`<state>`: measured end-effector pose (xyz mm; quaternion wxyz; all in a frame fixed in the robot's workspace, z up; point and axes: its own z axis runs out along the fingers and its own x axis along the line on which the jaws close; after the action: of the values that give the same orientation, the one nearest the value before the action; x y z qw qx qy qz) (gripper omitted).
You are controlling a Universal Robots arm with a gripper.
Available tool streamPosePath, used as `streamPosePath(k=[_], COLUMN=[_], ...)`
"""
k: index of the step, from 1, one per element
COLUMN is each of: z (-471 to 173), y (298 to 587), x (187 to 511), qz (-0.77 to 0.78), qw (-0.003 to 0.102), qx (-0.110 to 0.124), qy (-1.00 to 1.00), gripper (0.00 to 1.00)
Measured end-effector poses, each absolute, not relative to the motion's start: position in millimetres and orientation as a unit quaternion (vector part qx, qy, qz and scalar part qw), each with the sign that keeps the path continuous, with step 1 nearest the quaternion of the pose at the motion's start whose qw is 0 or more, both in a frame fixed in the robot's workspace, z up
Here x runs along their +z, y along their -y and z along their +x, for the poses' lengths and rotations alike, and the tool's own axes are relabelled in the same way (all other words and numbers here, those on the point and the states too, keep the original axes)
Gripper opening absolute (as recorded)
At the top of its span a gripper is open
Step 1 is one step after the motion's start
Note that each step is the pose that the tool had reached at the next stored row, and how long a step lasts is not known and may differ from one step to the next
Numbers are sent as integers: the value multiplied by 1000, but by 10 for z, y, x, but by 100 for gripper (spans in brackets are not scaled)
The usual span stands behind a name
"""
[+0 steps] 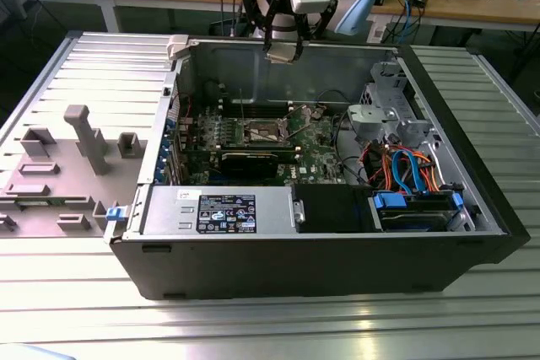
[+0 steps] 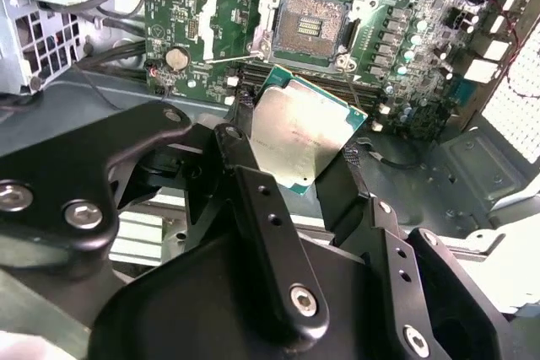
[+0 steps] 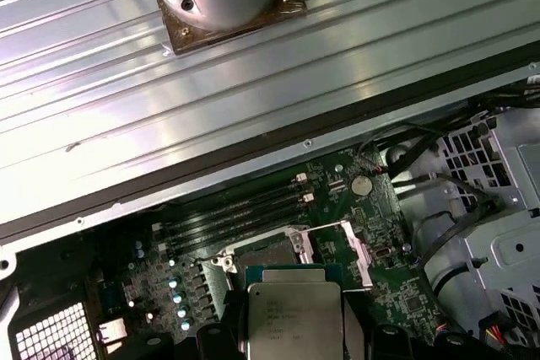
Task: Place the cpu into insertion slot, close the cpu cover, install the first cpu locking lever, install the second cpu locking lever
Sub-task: 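Place the cpu into insertion slot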
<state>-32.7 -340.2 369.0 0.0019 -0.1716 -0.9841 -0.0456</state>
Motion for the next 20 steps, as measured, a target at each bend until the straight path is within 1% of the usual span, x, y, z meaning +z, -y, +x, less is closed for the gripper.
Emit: streamPosePath(k=[20], z=[-344], y=[3402], x=[3642], qz=[-260], qw=[-2], qx=[-46], qy=[965], gripper=[54])
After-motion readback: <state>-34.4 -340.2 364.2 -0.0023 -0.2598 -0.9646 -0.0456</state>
